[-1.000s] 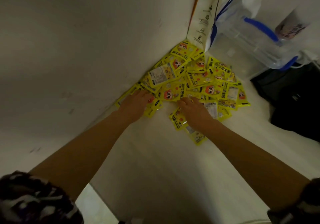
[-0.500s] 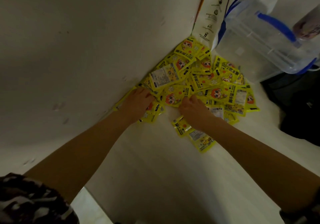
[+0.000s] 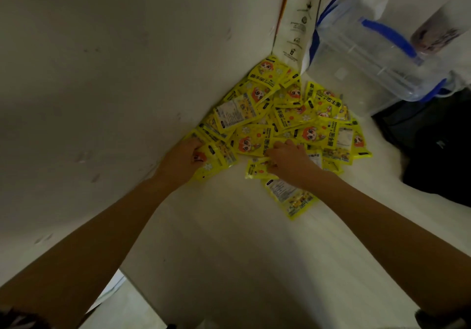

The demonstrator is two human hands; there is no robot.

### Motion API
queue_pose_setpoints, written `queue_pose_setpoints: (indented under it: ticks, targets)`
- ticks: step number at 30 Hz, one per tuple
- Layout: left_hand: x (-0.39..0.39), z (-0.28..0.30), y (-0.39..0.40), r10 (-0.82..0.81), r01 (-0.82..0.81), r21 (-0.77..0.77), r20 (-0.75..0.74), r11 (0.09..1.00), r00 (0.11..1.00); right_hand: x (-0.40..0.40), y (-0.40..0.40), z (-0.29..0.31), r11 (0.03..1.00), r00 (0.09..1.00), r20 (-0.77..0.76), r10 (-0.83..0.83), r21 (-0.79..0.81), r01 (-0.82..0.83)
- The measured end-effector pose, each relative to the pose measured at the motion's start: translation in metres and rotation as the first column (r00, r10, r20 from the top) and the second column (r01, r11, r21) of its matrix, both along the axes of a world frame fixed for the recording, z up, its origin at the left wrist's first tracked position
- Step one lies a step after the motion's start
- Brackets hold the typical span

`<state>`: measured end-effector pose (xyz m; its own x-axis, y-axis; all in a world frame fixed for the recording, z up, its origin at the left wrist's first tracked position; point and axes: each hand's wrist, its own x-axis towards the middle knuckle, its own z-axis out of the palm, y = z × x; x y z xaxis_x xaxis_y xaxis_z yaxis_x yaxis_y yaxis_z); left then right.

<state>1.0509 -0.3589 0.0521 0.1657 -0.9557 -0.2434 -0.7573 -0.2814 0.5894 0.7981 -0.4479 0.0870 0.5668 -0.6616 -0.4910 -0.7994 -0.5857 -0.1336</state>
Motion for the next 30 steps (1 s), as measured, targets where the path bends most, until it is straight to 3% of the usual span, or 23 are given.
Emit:
queue_pose_setpoints:
  ticks: [3,6,15,27,30]
  targets:
    - [0.007,0.004,0.001,0.143,-0.14,0.058,-0.035,0.988,0.989,0.009,-0.01,0.006,0.994,0.988,0.108,-0.108,0.029,0.106]
    - [0.01,0.002,0.003,0.145,-0.15,0.071,0.064,0.986,0.987,0.027,-0.024,0.004,0.989,0.98,0.138,-0.146,0.025,0.144]
    - [0.002,-0.014,0.005,0.057,-0.084,0.082,0.286,0.993,0.957,0.064,-0.042,-0.021,0.989,0.99,0.006,-0.143,-0.033,0.143]
    - [-0.01,-0.007,0.014,0.021,-0.039,0.075,0.228,0.996,0.973,0.057,-0.029,-0.037,0.973,0.986,0.026,-0.166,-0.156,0.168]
    - [-0.013,-0.006,0.015,0.092,-0.102,0.065,0.147,0.993,0.985,0.053,-0.025,-0.035,0.968,0.979,0.079,-0.188,-0.156,0.198]
